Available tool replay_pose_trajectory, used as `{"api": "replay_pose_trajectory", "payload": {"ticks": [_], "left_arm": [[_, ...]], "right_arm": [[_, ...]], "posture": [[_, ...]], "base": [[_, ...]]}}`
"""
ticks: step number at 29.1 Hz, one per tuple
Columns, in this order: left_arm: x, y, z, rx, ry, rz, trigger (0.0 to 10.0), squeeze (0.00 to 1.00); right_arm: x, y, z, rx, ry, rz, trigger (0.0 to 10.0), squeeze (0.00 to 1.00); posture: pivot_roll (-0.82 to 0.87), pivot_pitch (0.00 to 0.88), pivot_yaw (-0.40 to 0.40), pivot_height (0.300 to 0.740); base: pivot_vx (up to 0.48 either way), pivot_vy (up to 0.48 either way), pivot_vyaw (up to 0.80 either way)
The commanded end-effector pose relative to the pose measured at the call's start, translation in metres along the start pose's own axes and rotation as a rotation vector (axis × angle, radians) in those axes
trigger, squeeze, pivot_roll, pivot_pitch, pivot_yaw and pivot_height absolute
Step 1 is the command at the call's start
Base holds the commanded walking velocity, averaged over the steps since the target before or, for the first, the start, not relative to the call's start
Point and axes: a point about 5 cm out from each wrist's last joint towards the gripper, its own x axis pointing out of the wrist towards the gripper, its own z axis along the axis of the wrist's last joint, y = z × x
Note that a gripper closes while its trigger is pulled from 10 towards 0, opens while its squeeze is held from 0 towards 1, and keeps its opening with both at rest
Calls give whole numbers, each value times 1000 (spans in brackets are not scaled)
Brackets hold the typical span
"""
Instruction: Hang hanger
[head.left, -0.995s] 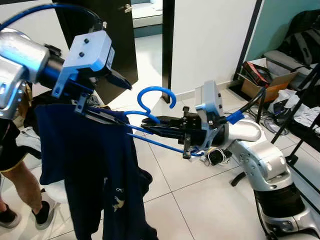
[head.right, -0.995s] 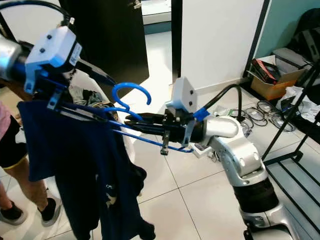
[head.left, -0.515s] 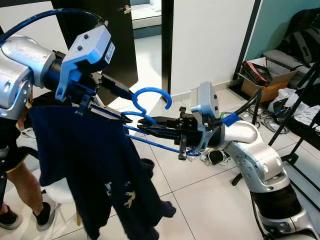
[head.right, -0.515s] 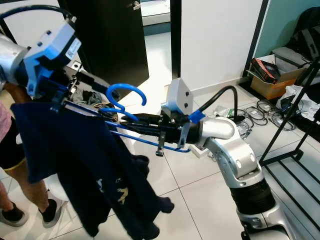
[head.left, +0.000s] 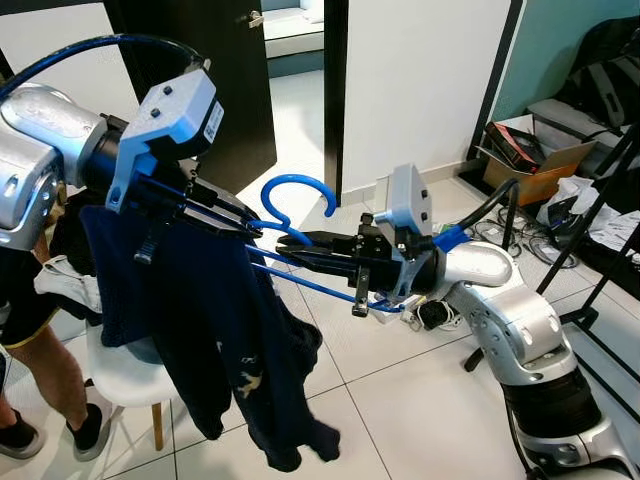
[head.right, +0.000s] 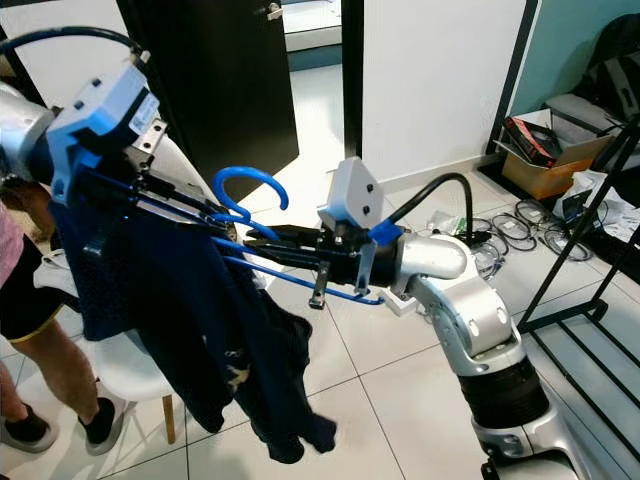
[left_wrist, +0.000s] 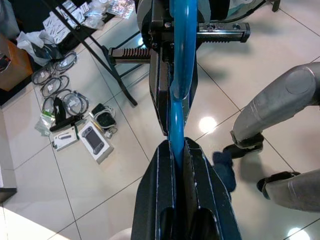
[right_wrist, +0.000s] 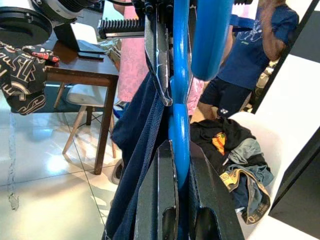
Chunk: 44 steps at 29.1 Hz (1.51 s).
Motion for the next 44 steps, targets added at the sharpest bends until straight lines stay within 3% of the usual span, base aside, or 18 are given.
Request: {"api": "replay_pose_trajectory", "payload": {"ticks": [1, 2, 8, 9, 10, 11, 19, 20, 21, 22, 43, 44], "left_arm": [[0, -6, -13, -53, 69, -53, 10000, 0], [1, -5, -14, -43, 67, -43, 10000, 1000], [5, 0, -12, -31, 50, 0, 10000, 1000], [6, -1, -12, -31, 59, -16, 10000, 565], [6, -1, -12, -31, 59, -16, 10000, 565], [7, -3, -14, -44, 68, -35, 10000, 0], [11, -8, -20, -71, 111, -75, 10000, 0], [12, -9, -22, -77, 123, -80, 6235, 0], [12, -9, -22, -77, 123, -80, 6235, 0], [12, -10, -23, -82, 130, -86, 0, 0], [16, -10, -28, -82, 125, -92, 0, 0], [15, -8, -27, -74, 110, -79, 0, 0]], "right_arm": [[2, -1, 14, -45, -61, 10, 10000, 0], [2, -1, 14, -46, -62, 9, 10000, 0], [2, -1, 15, -46, -63, 7, 10000, 0], [2, -1, 15, -46, -63, 7, 10000, 0], [2, -1, 15, -46, -63, 7, 10000, 0], [3, -1, 15, -45, -66, 9, 10000, 0], [5, 0, 16, -47, -70, 12, 10000, 0], [5, 0, 16, -48, -70, 12, 10000, 0], [5, 0, 16, -48, -70, 12, 10000, 0], [5, 0, 17, -50, -72, 11, 10000, 0], [10, -3, 21, -44, -85, -26, 10000, 0], [10, -6, 20, -32, -89, -50, 10000, 1000]], "posture": [[57, 0, 60, 740], [54, 0, 62, 740], [53, 0, 60, 740], [53, 0, 60, 740], [53, 0, 60, 740], [53, 0, 61, 740], [53, 0, 61, 740], [52, 0, 61, 740], [52, 0, 61, 740], [51, 0, 62, 740], [48, 0, 63, 740], [48, 0, 61, 740]], "base": [[0, 0, 0], [0, 0, 0], [0, 0, 0], [0, 0, 0], [0, 0, 0], [0, 0, 0], [0, 0, 0], [0, 0, 0], [0, 0, 0], [0, 0, 0], [0, 0, 0], [0, 0, 0]]}}
